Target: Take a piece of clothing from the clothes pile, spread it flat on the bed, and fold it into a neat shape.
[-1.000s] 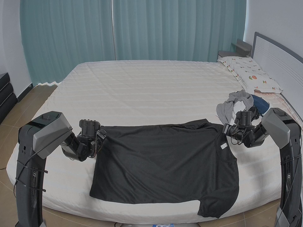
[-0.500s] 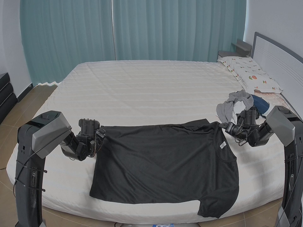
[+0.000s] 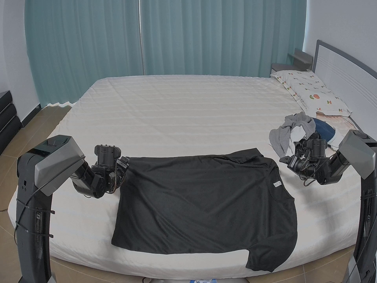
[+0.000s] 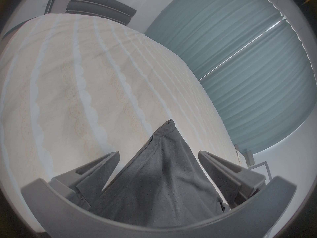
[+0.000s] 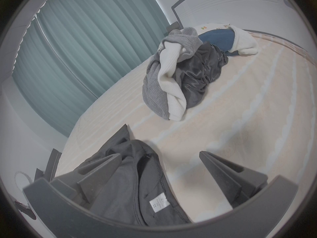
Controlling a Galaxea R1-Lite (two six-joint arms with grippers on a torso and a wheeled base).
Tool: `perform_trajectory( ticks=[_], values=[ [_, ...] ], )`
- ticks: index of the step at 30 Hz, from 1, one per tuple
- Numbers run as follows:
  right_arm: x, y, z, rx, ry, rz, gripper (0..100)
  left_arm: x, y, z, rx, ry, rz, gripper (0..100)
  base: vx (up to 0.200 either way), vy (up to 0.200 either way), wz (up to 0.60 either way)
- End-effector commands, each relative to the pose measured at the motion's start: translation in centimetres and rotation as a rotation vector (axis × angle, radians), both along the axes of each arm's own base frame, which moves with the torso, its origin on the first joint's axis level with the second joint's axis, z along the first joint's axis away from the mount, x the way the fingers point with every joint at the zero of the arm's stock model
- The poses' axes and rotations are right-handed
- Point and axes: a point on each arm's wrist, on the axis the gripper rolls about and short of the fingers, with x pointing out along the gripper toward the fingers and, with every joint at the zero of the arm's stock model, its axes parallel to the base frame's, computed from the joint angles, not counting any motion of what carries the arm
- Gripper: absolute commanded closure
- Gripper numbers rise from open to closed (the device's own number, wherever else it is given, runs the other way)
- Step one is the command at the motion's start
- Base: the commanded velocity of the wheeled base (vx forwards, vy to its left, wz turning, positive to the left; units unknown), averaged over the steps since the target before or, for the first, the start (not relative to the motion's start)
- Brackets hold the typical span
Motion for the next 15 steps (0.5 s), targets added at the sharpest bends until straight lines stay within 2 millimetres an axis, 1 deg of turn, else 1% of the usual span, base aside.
perform_trajectory(
  ticks=[1, 2, 3, 4, 5, 6, 9, 10, 11, 12, 13, 14, 15],
  values=[
    [-2.0, 1.5, 1.1, 0.048, 0.030, 0.016, 0, -1.2, 0.1, 1.3, -0.028, -0.008, -0.005, 0, 0.000, 0.000, 0.00],
    [-2.7, 2.4, 1.4, 0.089, 0.042, 0.023, 0, -2.0, 0.2, 1.6, -0.034, -0.012, -0.014, 0, 0.000, 0.000, 0.00],
    [-3.2, 2.9, 1.8, 0.116, 0.047, 0.021, 0, -2.6, 0.2, 1.8, -0.039, -0.017, -0.023, 0, 0.000, 0.000, 0.00],
    [-3.8, 3.2, 2.1, 0.144, 0.056, 0.009, 0, -3.3, 0.2, 2.2, -0.046, -0.033, -0.036, 0, 0.000, 0.000, 0.00],
    [-4.0, 3.2, 2.2, 0.151, 0.058, 0.004, 0, -3.4, 0.2, 2.3, -0.049, -0.040, -0.040, 0, 0.000, 0.000, 0.00],
    [-5.2, 3.4, 2.6, 0.188, 0.083, -0.014, 0, -4.6, 0.3, 2.9, -0.068, -0.069, -0.065, 0, 0.000, 0.000, 0.00],
    [-7.0, 3.4, 2.1, 0.210, 0.134, -0.036, 0, -6.1, 0.3, 4.1, -0.102, -0.104, -0.122, 0, 0.000, 0.000, 0.00],
    [-7.1, 3.4, 2.1, 0.209, 0.138, -0.038, 0, -6.2, 0.3, 4.1, -0.102, -0.105, -0.124, 0, 0.000, 0.000, 0.00],
    [-8.1, 3.0, 2.1, 0.213, 0.148, -0.048, 0, -6.9, 0.1, 5.0, -0.110, -0.114, -0.149, 0, 0.000, 0.000, 0.00],
    [-8.5, 2.7, 2.5, 0.219, 0.126, -0.055, 0, -7.2, -0.3, 5.6, -0.112, -0.119, -0.162, 0, 0.000, 0.000, 0.00],
    [-8.7, 2.6, 2.7, 0.224, 0.119, -0.058, 0, -7.3, -0.4, 5.7, -0.113, -0.122, -0.166, 0, 0.000, 0.000, 0.00],
    [-9.7, 2.5, 2.7, 0.259, 0.122, -0.046, 0, -8.0, -0.9, 6.3, -0.115, -0.123, -0.181, 0, 0.000, 0.000, 0.00],
    [-10.4, 2.6, 2.5, 0.277, 0.128, -0.027, 0, -8.6, -1.2, 6.4, -0.113, -0.108, -0.192, 0, 0.000, 0.000, 0.00]
  ],
)
